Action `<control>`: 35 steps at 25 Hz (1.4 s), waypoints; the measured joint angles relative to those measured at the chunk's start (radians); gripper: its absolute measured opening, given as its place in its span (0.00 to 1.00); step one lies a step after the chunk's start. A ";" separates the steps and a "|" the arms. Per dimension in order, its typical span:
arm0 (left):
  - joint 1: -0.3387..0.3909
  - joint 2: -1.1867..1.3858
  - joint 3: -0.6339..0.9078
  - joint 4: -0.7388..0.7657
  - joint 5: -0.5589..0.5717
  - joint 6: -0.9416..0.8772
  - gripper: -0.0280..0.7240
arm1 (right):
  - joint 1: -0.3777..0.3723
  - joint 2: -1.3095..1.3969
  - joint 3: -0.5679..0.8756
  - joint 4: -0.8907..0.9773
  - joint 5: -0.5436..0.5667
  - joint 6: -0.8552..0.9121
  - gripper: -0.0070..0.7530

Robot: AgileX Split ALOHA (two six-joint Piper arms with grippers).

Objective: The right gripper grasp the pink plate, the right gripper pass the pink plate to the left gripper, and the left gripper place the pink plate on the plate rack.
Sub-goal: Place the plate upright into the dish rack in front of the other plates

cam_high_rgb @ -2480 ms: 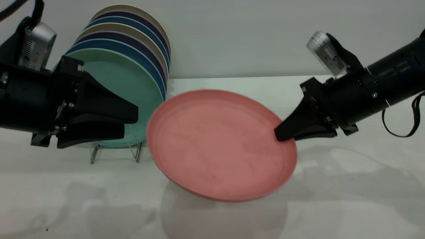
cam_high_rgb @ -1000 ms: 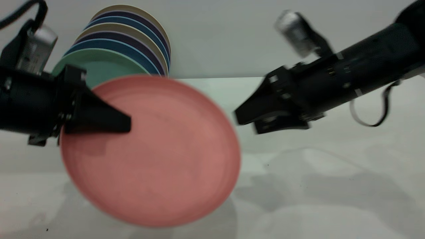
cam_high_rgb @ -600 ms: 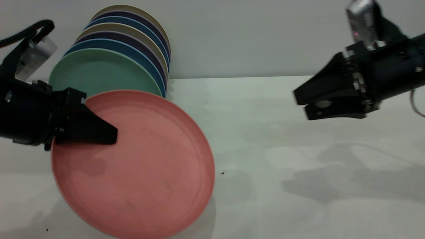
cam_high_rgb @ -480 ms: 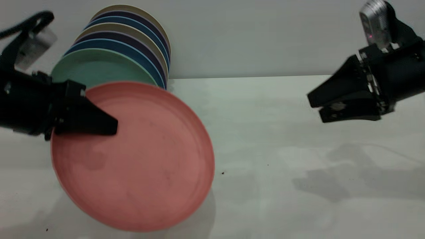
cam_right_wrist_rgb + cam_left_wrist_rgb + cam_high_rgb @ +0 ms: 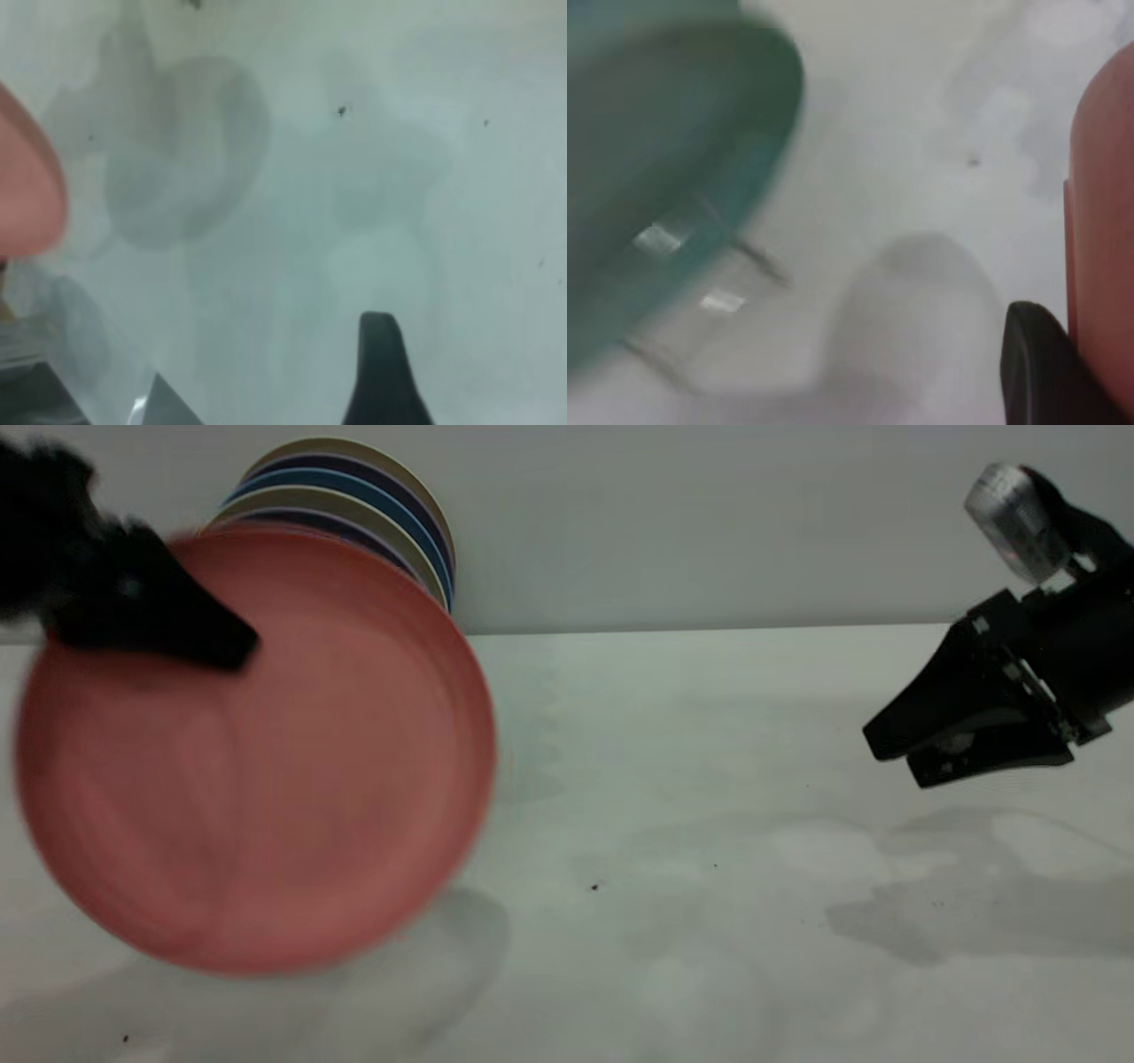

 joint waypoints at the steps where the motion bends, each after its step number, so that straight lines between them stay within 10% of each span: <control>1: 0.000 -0.015 -0.027 0.055 0.000 0.022 0.20 | 0.000 -0.007 0.000 0.000 -0.001 0.000 0.72; 19: 0.024 0.052 -0.361 0.279 0.165 0.483 0.20 | 0.000 -0.011 0.000 -0.012 0.022 0.001 0.72; 35: 0.024 0.174 -0.387 0.296 0.026 0.679 0.20 | 0.000 -0.011 0.000 -0.031 0.036 0.003 0.72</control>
